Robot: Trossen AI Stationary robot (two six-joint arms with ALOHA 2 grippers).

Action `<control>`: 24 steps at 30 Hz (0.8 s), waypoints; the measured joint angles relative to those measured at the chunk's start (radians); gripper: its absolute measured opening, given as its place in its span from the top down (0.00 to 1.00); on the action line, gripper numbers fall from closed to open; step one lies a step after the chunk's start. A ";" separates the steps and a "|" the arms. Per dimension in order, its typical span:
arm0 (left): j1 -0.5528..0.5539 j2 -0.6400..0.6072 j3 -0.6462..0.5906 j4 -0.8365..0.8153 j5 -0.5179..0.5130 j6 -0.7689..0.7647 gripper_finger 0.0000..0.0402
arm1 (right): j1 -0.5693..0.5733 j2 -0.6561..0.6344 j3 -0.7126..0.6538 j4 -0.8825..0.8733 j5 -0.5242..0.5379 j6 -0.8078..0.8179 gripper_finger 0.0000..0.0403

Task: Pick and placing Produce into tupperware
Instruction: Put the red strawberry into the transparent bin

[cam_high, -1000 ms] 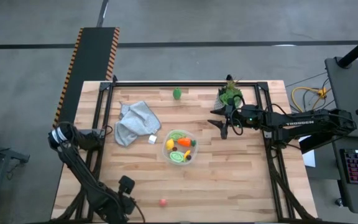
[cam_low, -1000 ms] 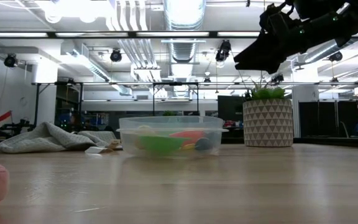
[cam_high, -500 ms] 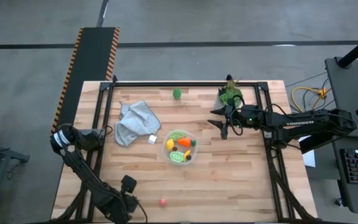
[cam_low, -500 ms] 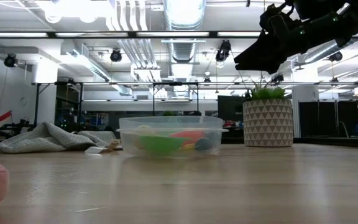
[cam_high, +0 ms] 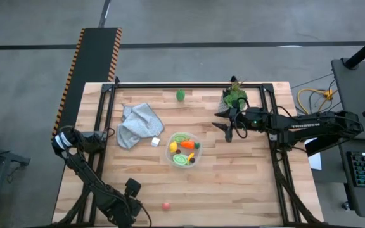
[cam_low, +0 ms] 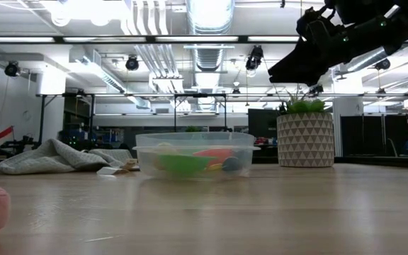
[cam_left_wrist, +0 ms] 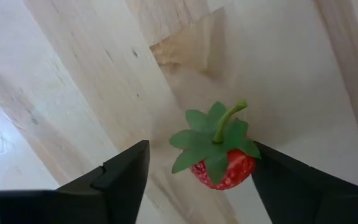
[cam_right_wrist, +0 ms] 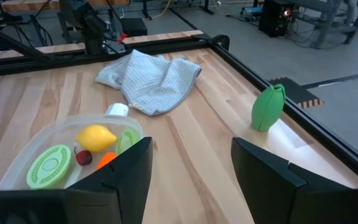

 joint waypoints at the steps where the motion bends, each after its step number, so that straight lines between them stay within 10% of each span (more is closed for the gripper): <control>1: 0.000 -0.001 -0.003 0.005 0.003 0.000 0.39 | 0.000 0.000 -0.002 0.000 0.000 0.000 0.48; 24: 0.022 -0.003 -0.016 0.033 0.013 0.002 0.70 | 0.000 0.000 -0.019 0.001 0.000 0.009 0.48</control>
